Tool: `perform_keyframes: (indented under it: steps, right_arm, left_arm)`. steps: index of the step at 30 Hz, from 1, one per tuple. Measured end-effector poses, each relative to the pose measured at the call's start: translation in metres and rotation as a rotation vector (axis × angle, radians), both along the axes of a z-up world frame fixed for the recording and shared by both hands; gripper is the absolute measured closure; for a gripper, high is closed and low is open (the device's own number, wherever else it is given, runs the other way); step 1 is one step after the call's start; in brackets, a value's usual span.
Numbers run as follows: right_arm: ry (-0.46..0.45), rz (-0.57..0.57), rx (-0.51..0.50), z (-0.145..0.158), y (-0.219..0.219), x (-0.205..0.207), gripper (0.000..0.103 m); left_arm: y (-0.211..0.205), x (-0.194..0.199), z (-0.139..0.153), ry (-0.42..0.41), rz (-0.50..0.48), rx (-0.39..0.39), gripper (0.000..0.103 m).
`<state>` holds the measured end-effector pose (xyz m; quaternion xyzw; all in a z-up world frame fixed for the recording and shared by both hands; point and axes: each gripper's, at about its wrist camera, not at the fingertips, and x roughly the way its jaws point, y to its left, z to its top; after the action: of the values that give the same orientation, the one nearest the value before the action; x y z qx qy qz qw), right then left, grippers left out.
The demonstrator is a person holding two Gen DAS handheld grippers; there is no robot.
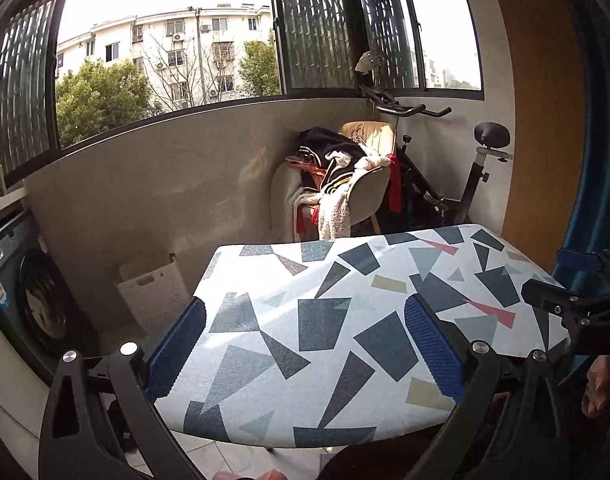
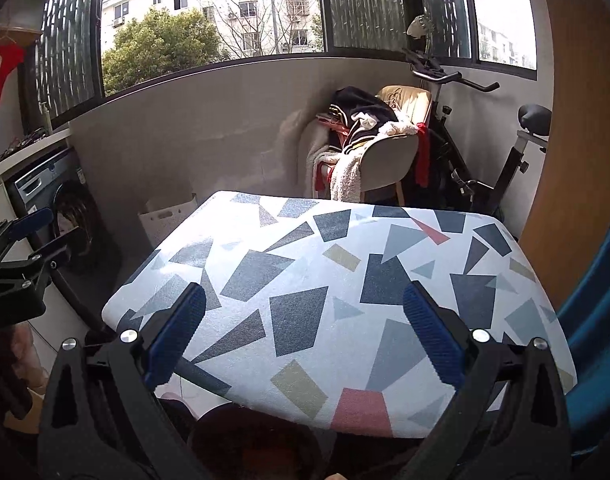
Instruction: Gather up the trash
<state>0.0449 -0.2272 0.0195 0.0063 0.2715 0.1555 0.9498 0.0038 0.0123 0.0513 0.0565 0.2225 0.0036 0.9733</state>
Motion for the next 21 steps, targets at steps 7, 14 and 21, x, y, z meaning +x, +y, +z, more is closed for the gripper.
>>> perform_keyframes:
  steps: [7,14,21]
  right_arm:
    - [-0.027,0.012,-0.009,0.0091,0.0048,-0.008,0.006]
    - [-0.033,-0.005,-0.02,0.0109,0.0057,-0.0095,0.006]
    - [-0.021,-0.024,-0.031,0.0092,0.0047,-0.0098,0.006]
  left_arm:
    - [-0.0039,-0.0049,0.0078,0.009,-0.046,-0.02,0.006]
    - [-0.0047,-0.0054,0.0106,0.007,-0.059,-0.018,0.006]
    - [-0.0069,-0.0062,0.0088,0.019,-0.066,-0.006,0.006]
